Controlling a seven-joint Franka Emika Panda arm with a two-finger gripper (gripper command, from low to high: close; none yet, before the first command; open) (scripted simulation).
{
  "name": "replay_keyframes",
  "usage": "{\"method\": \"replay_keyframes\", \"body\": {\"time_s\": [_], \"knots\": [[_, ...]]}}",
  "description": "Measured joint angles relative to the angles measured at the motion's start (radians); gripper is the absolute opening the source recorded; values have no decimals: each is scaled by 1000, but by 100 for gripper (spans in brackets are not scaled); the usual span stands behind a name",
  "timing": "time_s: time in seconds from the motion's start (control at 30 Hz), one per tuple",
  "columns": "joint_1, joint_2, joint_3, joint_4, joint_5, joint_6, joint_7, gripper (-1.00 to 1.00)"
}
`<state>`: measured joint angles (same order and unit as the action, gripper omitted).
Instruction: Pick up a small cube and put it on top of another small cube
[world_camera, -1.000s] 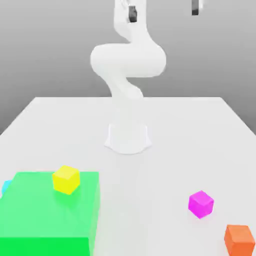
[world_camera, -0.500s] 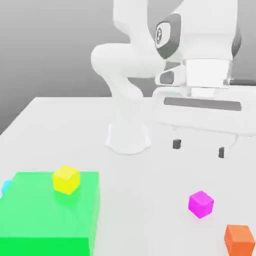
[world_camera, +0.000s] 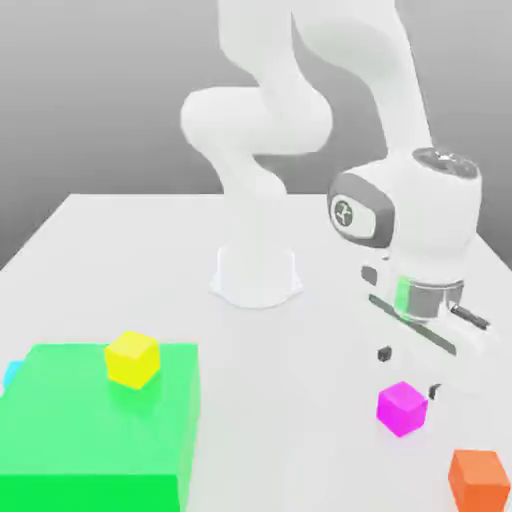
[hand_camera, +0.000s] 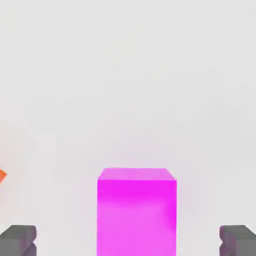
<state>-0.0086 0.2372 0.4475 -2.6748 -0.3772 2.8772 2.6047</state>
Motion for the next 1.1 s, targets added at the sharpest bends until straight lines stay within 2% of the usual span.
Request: {"method": "replay_keyframes", "body": {"time_s": [0.13, 0.17, 0.4, 0.67, 0.9, 1.1], "knots": [[134, 113, -165, 33, -147, 79, 115, 0], [156, 128, -191, 37, -162, 91, 127, -100], [159, 126, -192, 37, -155, 93, 122, -100], [-3, -90, 24, -24, 155, -51, -117, -100], [-223, -264, -80, -15, 292, -223, -316, -100], [-333, -405, -213, -1, 363, -374, -461, -100]]}}
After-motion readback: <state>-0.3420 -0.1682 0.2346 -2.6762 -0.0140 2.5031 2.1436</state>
